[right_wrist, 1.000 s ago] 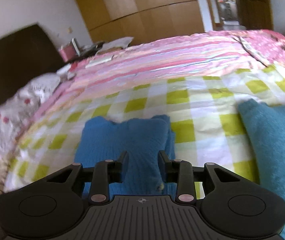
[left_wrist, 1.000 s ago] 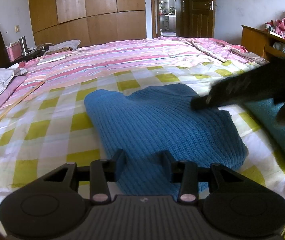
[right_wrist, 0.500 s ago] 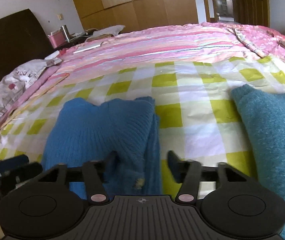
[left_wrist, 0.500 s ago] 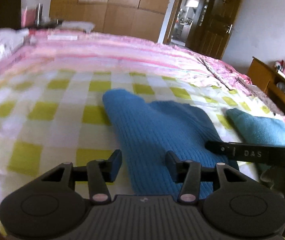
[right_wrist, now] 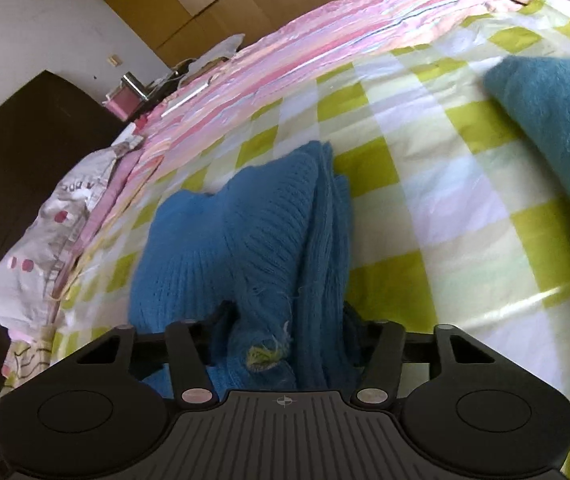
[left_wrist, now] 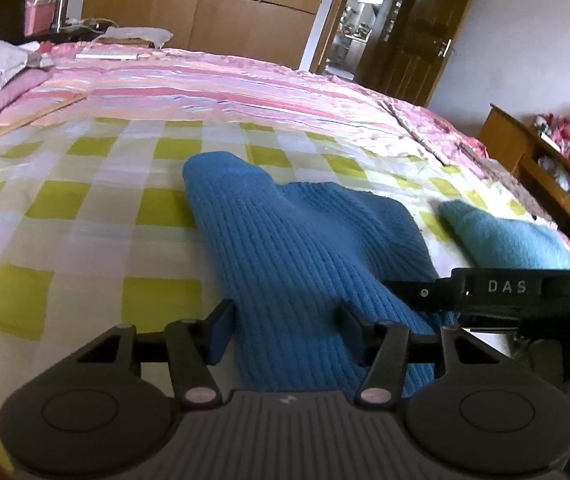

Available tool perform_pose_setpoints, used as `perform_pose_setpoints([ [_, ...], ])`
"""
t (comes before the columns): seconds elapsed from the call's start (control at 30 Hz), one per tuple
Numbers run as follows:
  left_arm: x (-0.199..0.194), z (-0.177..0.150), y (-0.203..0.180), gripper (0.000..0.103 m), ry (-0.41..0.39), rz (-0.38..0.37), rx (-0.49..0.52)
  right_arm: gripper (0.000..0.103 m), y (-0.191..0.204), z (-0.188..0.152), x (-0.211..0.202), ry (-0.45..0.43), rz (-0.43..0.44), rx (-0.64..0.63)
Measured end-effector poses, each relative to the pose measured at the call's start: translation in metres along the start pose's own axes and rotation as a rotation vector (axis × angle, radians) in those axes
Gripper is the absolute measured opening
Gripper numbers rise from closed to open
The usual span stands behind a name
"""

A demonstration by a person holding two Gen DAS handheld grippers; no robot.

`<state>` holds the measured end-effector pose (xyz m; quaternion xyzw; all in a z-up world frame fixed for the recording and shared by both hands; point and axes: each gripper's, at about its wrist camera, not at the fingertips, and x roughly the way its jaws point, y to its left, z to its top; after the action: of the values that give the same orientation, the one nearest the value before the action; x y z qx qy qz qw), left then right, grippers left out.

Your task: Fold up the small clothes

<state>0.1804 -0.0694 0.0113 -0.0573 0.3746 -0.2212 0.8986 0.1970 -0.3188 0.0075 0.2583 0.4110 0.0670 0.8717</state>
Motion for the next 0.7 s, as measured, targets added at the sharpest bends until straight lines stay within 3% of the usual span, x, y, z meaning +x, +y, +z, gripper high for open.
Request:
perform_pose_setpoints([
  [0.37, -0.043, -0.03, -0.012, 0.057, 0.029, -0.002, 0.075, 0.043, 0.018, -0.036, -0.036, 0.045, -0.005, -0.061],
  [0.53, -0.049, -0.027, -0.019, 0.057, -0.004, 0.041, 0.12, 0.043, 0.033, -0.038, -0.052, -0.007, -0.098, -0.169],
  [0.7, -0.046, -0.005, -0.018, 0.057, -0.061, 0.088, 0.123, 0.043, 0.05, -0.028, -0.072, -0.132, -0.146, -0.245],
])
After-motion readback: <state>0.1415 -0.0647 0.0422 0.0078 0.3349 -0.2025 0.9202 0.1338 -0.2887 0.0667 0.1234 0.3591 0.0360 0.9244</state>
